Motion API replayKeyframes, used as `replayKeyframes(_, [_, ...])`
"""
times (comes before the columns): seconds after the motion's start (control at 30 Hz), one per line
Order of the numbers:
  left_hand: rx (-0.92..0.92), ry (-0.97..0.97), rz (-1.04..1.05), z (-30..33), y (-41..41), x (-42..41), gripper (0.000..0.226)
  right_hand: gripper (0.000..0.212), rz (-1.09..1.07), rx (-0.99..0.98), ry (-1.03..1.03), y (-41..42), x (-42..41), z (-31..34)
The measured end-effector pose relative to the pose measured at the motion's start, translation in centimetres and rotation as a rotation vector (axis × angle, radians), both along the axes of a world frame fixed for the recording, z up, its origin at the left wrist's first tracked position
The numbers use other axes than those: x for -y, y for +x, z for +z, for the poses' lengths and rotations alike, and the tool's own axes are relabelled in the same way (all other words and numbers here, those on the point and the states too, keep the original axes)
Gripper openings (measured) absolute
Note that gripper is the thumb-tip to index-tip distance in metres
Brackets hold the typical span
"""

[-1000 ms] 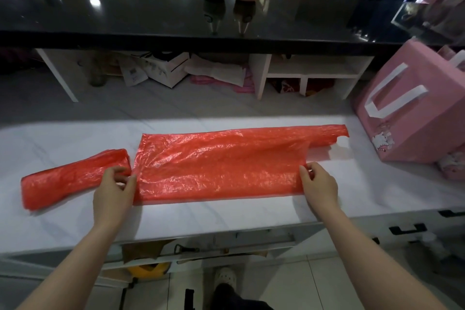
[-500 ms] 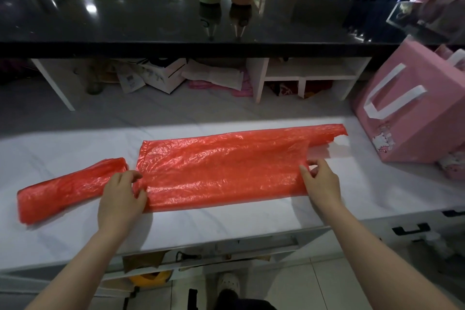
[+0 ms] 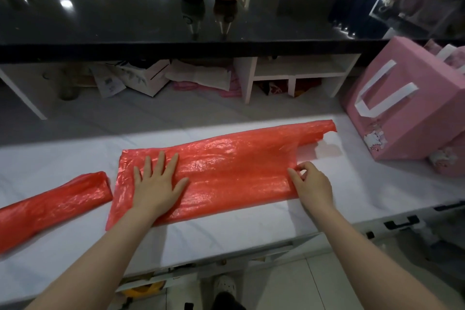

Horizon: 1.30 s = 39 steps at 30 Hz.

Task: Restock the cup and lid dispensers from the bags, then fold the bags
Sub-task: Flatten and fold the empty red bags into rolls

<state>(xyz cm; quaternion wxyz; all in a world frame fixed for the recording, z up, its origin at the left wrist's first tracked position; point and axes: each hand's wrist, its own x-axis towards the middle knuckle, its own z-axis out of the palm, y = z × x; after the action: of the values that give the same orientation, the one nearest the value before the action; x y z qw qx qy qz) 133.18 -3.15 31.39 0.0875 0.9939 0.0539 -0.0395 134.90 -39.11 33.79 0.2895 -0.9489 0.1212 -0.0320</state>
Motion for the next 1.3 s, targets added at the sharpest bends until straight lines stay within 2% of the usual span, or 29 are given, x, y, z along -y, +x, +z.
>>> replayKeyframes(0.07, [-0.007, 0.012, 0.019, -0.5, -0.1, -0.1, 0.083, 0.039, -0.039, 0.026, -0.064, -0.1, -0.3, 0.3])
replayKeyframes(0.13, [-0.011, 0.02, 0.032, -0.7, -0.1, 0.0, 0.084, 0.04, -0.045, 0.168, -0.146, -0.3, -1.0, 0.6])
replayKeyframes(0.2, [-0.003, 0.023, 0.038, -0.8, 0.0, 0.1, 0.082, 0.038, 0.092, 0.374, -0.212, -0.5, -3.0, 1.2])
replayKeyframes(0.27, [0.006, 0.032, 0.039, -0.9, 0.0, 0.1, 0.079, 0.041, 0.308, 0.48, -0.264, -0.4, -6.1, 1.6])
replayKeyframes(0.4, [0.006, 0.035, 0.045, -1.1, 0.0, 0.1, 0.078, 0.055, 0.731, 0.205, -0.356, 0.8, -13.6, 0.6])
replayKeyframes(0.53, [0.002, 0.035, 0.062, -1.0, 0.0, 0.4, 0.081, 0.057, 0.892, 0.063, -0.442, 2.6, -18.5, -1.2])
replayKeyframes(0.63, [0.011, 0.045, 0.093, -1.1, -0.2, 0.2, 0.076, 0.062, 0.817, -0.01, -0.498, 4.4, -17.2, -1.9])
replayKeyframes(0.9, [0.017, 0.071, 0.064, -1.2, 0.7, -0.3, 0.077, 0.077, 0.286, -0.215, -0.452, 10.4, -1.5, -2.2])
replayKeyframes(1.3, [0.002, 0.092, 0.046, -1.0, 3.0, 0.8, 0.075, 0.092, 0.142, -0.228, -0.378, 12.8, 0.9, -2.3])
